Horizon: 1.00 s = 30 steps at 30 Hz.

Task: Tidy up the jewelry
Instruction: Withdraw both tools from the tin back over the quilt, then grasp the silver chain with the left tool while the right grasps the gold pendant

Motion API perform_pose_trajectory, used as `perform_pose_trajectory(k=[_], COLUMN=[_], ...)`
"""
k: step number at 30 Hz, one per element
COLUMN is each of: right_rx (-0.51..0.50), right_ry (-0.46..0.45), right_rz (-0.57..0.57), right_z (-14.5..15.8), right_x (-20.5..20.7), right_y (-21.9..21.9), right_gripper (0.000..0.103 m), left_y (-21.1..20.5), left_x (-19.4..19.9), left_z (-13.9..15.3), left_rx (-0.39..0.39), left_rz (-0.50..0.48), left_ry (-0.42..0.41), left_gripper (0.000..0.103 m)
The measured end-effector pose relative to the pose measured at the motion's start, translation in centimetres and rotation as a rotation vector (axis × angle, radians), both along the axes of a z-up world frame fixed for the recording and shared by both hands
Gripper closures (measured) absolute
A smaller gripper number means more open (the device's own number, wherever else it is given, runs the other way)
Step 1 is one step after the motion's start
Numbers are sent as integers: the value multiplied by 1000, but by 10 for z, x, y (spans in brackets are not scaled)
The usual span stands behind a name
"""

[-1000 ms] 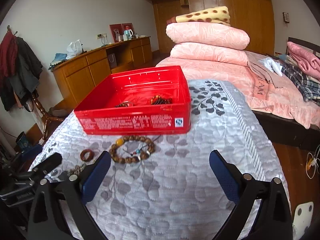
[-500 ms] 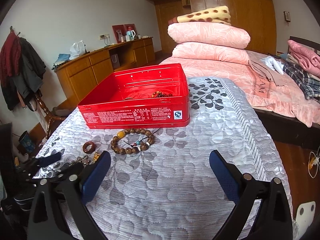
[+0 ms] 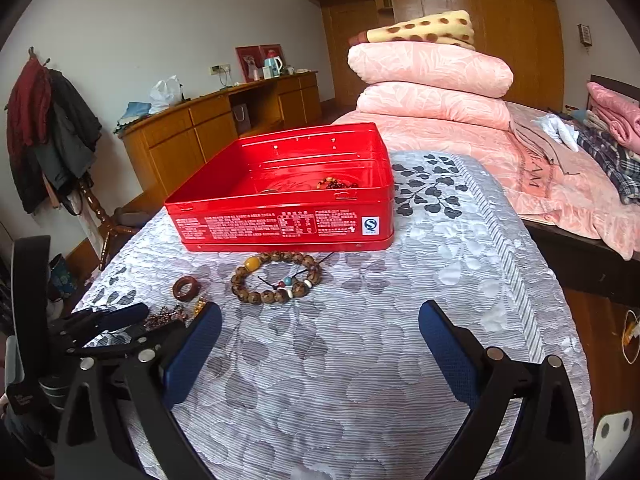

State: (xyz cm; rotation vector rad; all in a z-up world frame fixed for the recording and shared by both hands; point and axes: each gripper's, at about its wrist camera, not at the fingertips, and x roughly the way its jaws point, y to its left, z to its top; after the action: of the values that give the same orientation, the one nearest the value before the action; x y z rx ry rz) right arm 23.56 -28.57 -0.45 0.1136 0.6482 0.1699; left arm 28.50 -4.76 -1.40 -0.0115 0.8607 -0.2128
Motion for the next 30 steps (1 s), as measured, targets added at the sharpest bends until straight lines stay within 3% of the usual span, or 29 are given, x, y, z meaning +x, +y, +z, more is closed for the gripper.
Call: perform_pose_trajectory(k=[4, 6, 8, 13, 18, 23, 30], right_rx=[1, 1, 6, 30, 61, 26, 12], right_ry=[4, 4, 5, 12, 41, 85, 154], right_rz=[9, 15, 27, 86, 191, 269, 270], right_z=[-1, 0, 1, 0, -5, -15, -25], right_x=[0, 0, 0, 1, 8, 20, 37], right_y=[3, 4, 7, 18, 41, 76, 94], right_gripper=[6, 6, 7, 11, 31, 44, 51], left_y=[2, 4, 7, 17, 38, 63, 80], left_x=[2, 1, 0, -4, -7, -8, -10], left_z=[2, 2, 2, 3, 10, 17, 15], left_rx=[-4, -14, -47, -84, -74, -64, -78], left_rz=[10, 10, -3, 19, 73, 120, 119], left_ry=[-3, -7, -7, -16, -52, -77, -71], left_gripper=[64, 80, 86, 87, 88, 88, 88])
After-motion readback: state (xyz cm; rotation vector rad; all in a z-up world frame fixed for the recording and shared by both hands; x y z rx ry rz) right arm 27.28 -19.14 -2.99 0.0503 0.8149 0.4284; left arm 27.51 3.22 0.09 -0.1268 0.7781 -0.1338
